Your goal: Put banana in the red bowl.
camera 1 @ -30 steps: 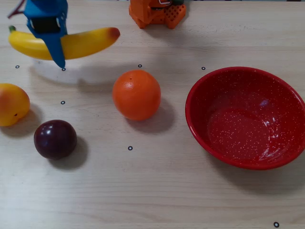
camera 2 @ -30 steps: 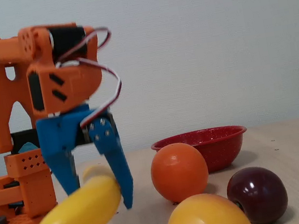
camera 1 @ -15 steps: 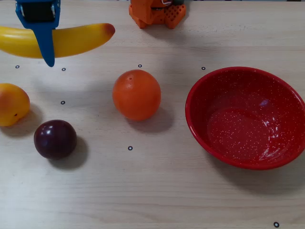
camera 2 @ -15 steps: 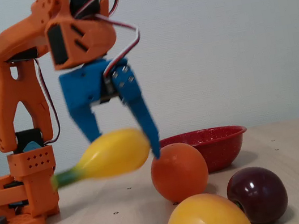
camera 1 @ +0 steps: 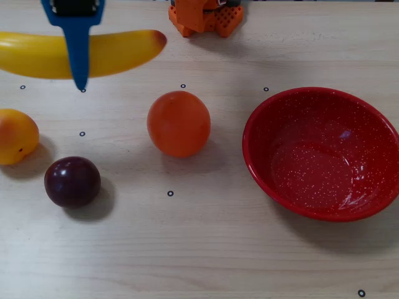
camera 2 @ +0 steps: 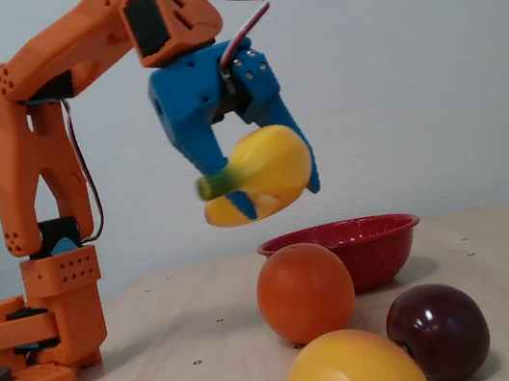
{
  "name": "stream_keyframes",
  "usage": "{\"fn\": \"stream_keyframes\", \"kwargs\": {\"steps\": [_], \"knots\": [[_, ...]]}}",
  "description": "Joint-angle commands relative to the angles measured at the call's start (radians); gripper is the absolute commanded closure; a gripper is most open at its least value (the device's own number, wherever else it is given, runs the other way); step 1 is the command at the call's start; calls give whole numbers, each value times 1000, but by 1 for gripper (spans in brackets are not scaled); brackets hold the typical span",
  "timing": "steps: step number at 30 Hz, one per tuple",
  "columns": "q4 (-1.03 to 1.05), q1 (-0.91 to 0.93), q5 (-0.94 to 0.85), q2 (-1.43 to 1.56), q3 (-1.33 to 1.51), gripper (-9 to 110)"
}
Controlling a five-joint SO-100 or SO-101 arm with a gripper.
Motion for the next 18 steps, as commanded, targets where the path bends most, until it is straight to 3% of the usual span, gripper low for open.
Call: {"fn": "stream_keyframes", "kwargs": {"steps": [1, 18], "knots": [[-40, -52, 31, 166, -130, 102], [-71, -469, 183, 210, -179, 102]]}}
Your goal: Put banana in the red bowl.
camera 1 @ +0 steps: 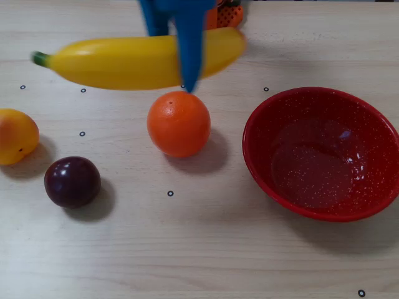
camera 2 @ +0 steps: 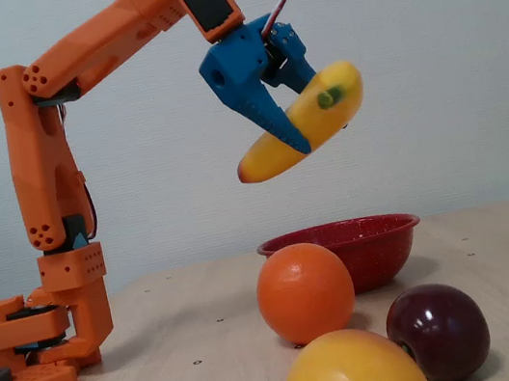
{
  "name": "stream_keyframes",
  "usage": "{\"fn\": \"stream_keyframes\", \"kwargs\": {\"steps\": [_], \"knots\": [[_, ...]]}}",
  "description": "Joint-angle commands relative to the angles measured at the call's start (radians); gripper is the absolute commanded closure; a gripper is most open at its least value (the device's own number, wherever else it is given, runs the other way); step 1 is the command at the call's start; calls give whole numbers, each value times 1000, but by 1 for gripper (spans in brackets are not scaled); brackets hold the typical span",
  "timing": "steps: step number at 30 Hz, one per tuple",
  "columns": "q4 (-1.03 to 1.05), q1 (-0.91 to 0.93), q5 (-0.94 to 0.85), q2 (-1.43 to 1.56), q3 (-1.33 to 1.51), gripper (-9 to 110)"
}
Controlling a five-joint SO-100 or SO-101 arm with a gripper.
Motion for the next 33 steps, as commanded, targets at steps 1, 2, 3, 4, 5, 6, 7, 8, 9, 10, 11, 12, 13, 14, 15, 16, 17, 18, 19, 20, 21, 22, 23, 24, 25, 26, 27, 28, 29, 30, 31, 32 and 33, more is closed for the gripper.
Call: {"fn": "stream_keyframes", "kwargs": {"steps": [1, 2, 3, 4, 5, 6, 7, 8, 9, 10, 11, 12, 13, 14, 15, 16, 17, 18, 19, 20, 21, 22, 23, 24, 25, 26, 27, 28, 29, 30, 31, 32, 33], "knots": [[-44, -49, 37, 117, -115, 102], [-43, -69, 41, 117, -115, 102], [-43, -91, 48, 115, -115, 102], [-43, -110, 58, 115, -114, 102], [-44, -132, 64, 115, -110, 102], [-46, -150, 69, 115, -106, 102], [-48, -170, 75, 115, -101, 102], [-48, -190, 80, 115, -98, 102], [-48, -207, 86, 115, -91, 102], [-49, -224, 94, 115, -87, 102], [-52, -239, 97, 115, -81, 102], [-61, -252, 101, 114, -75, 102], [-67, -264, 106, 114, -71, 102], [-74, -276, 107, 114, -63, 102], [-80, -285, 114, 114, -60, 102], [-80, -295, 114, 114, -57, 102], [-80, -305, 118, 114, -54, 102], [-86, -314, 126, 112, -48, 102], [-92, -322, 127, 110, -43, 102], [-95, -331, 132, 107, -40, 102], [-103, -339, 138, 103, -37, 102], [-106, -348, 144, 98, -37, 102], [-112, -357, 153, 94, -34, 102], [-115, -367, 166, 87, -31, 102], [-115, -376, 173, 80, -29, 102], [-115, -385, 187, 72, -26, 102], [-115, -393, 204, 63, -21, 102], [-121, -400, 215, 55, -9, 102], [-132, -407, 225, 46, 6, 102], [-141, -414, 236, 38, 20, 102], [-152, -423, 247, 29, 32, 102], [-164, -433, 252, 20, 44, 102], [-175, -442, 256, 11, 57, 102]]}}
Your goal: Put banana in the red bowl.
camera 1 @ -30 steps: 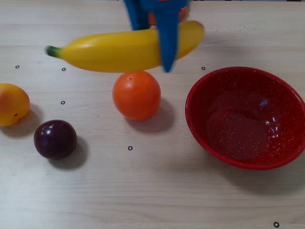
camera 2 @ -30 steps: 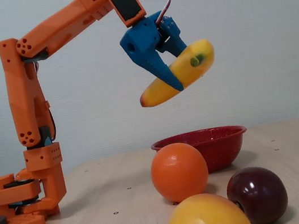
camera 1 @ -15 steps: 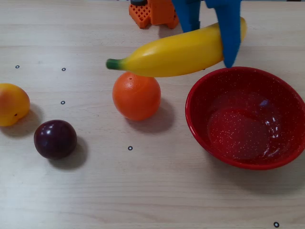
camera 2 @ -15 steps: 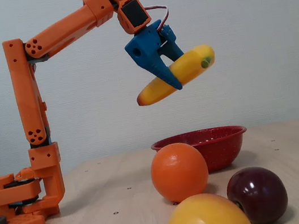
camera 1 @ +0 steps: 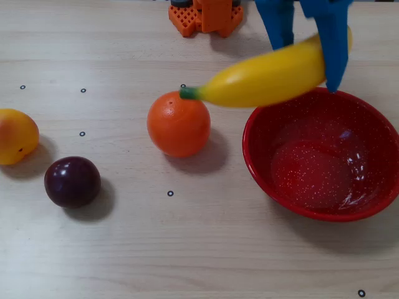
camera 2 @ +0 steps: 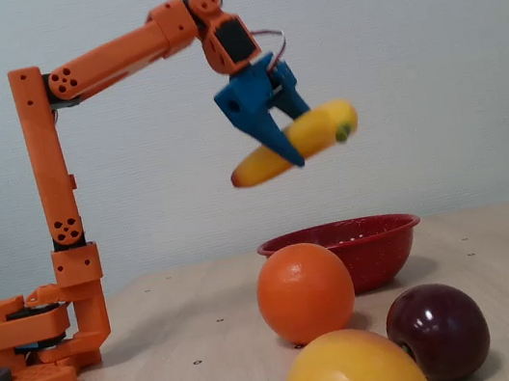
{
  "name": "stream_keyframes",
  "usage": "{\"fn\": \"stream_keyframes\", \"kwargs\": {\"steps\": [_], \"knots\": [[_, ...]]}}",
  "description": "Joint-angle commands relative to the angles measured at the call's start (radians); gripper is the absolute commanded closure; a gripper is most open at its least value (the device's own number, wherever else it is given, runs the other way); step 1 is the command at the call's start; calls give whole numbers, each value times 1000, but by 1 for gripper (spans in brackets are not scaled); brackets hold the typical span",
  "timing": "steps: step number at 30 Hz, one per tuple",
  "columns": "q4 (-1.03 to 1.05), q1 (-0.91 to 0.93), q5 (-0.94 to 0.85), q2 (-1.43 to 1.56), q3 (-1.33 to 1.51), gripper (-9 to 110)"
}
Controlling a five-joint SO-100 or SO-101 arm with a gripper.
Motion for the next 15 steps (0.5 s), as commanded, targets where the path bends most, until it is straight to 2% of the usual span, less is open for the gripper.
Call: {"fn": "stream_keyframes", "kwargs": {"steps": [1, 15], "knots": [[-63, -34, 29, 20, -35, 102], [-250, -107, 54, -117, 43, 102]]}}
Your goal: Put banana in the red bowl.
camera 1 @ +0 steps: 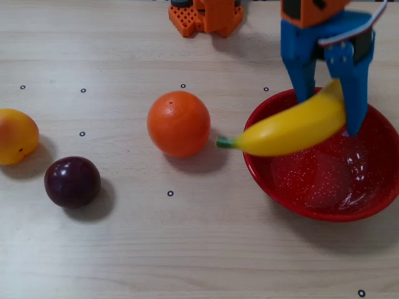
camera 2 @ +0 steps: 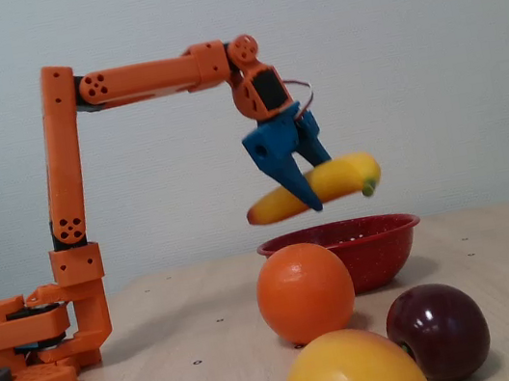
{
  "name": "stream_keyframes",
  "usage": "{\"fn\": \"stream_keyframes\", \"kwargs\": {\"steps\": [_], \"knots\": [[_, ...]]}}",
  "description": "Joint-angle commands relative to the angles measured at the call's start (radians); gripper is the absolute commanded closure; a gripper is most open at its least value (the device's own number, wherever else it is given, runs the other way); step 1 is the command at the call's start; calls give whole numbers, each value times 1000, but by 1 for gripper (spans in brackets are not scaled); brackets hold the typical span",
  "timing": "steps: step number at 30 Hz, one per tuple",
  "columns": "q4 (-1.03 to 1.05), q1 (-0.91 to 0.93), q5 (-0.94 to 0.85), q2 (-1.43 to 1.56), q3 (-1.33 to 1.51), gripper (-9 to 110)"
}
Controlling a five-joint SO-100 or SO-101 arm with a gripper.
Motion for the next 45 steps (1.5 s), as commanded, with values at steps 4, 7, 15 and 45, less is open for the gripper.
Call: {"fn": "stream_keyframes", "kwargs": {"steps": [4, 7, 15, 45], "knots": [[-84, -21, 21, 25, -28, 102], [-89, -23, 17, 3, -23, 102], [-132, -29, -26, -14, 29, 102], [-192, 9, -95, -3, -23, 70]]}}
